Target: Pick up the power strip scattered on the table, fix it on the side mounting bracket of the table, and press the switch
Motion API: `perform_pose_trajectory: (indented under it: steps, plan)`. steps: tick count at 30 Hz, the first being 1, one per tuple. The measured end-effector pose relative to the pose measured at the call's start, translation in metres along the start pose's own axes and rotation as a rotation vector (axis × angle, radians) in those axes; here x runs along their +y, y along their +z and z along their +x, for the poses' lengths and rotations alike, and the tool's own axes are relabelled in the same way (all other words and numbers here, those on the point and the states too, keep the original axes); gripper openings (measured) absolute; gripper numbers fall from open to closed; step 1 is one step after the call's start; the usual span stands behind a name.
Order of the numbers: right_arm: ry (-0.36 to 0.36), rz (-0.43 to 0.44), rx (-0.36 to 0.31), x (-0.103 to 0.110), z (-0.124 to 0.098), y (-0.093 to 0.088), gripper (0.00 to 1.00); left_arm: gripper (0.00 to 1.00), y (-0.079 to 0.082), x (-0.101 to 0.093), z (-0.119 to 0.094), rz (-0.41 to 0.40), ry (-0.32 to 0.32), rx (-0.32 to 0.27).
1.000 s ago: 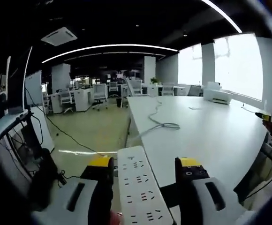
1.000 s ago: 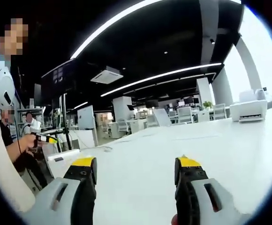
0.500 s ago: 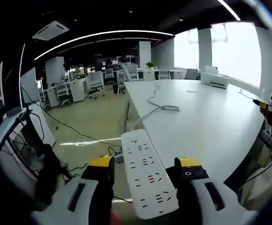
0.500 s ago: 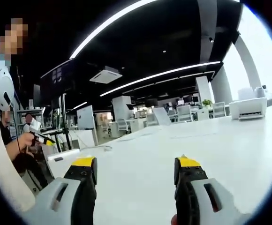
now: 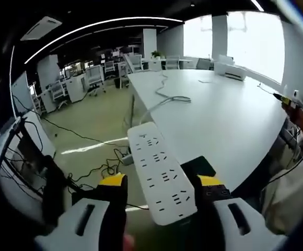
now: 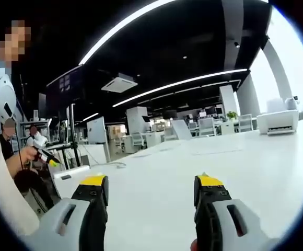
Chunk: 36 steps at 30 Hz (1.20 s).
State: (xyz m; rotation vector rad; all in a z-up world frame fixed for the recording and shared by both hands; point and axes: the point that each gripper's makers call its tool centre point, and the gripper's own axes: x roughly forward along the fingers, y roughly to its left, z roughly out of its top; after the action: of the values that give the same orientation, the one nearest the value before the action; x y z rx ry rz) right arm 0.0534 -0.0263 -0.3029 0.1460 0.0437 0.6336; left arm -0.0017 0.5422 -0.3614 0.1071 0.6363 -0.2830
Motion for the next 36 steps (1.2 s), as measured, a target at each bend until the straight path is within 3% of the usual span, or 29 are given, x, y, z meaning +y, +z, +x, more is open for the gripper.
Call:
perform_pose_trajectory:
  steps: [21,26,36]
  plan:
    - [-0.006,0.008,0.005,-0.001,-0.001,-0.003,0.62,0.46,-0.03,-0.011,0.005,0.058,-0.12,0.18]
    - [-0.005,0.009,0.01,-0.001,0.0,-0.005,0.62,0.41,-0.034,-0.008,0.005,0.064,-0.118,0.202]
    - [-0.004,0.017,0.012,-0.001,0.002,-0.007,0.62,0.41,-0.036,-0.011,0.008,0.069,-0.136,0.223]
